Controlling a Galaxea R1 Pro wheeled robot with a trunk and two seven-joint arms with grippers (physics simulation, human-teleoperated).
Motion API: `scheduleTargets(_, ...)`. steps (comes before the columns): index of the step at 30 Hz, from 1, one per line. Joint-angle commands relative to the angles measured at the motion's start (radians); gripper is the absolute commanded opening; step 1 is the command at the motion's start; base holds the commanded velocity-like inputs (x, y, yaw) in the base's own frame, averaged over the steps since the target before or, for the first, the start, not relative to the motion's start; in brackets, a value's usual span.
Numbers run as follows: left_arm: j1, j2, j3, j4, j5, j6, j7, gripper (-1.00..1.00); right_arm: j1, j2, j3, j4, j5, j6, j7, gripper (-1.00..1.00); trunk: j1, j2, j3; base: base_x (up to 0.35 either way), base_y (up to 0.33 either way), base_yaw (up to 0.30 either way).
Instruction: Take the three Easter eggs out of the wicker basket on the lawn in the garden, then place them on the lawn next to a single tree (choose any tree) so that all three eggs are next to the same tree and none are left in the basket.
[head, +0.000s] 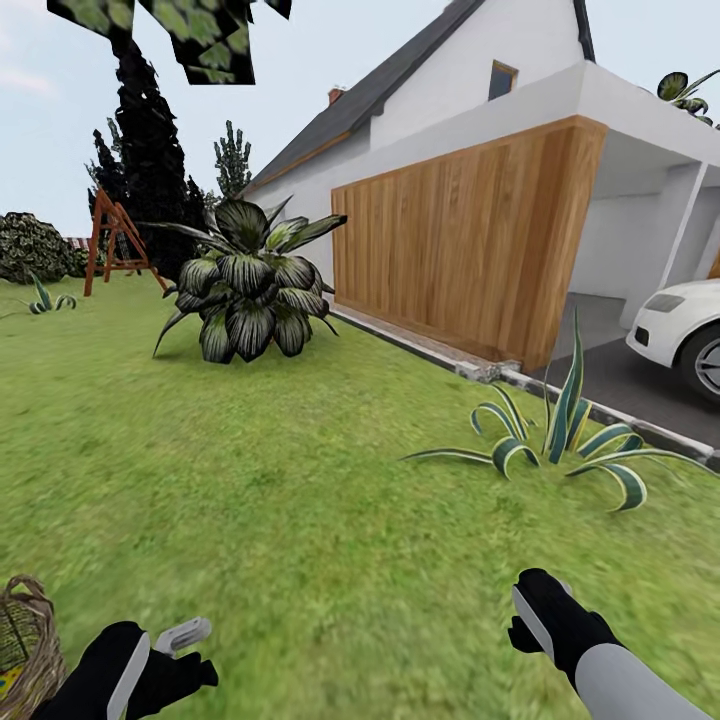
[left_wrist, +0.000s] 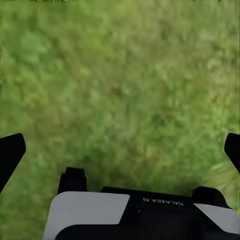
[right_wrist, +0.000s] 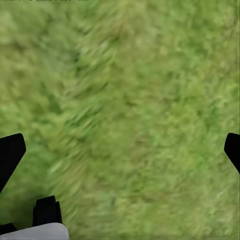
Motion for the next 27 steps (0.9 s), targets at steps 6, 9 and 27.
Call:
scheduleTargets(6,-0.001,0.000,0.003,-0.001,0.006,0.007,0.001,1.00,-0.001,-0.001,0.008,-0.001,-0.011,0.004,-0.007,1.00,-0.023,0.042,0.018,0.000,0.000,0.000)
scheduleTargets(9,-0.001,0.000,0.002,-0.001,0.006,0.007,0.001,1.00,-0.001,-0.001,0.008,-0.001,-0.011,0.004,-0.006,1.00,-0.035,0.063,0.027,0.000,0.000,0.000)
scheduleTargets(27,-0.001,-0.011,0.003,-0.001,0.006,0.007,0.001,1.00,-0.001,-0.011,0.004,0.000,-0.022,0.006,-0.001,1.00,-0.069,0.126,0.055,0.000,0.000,0.000)
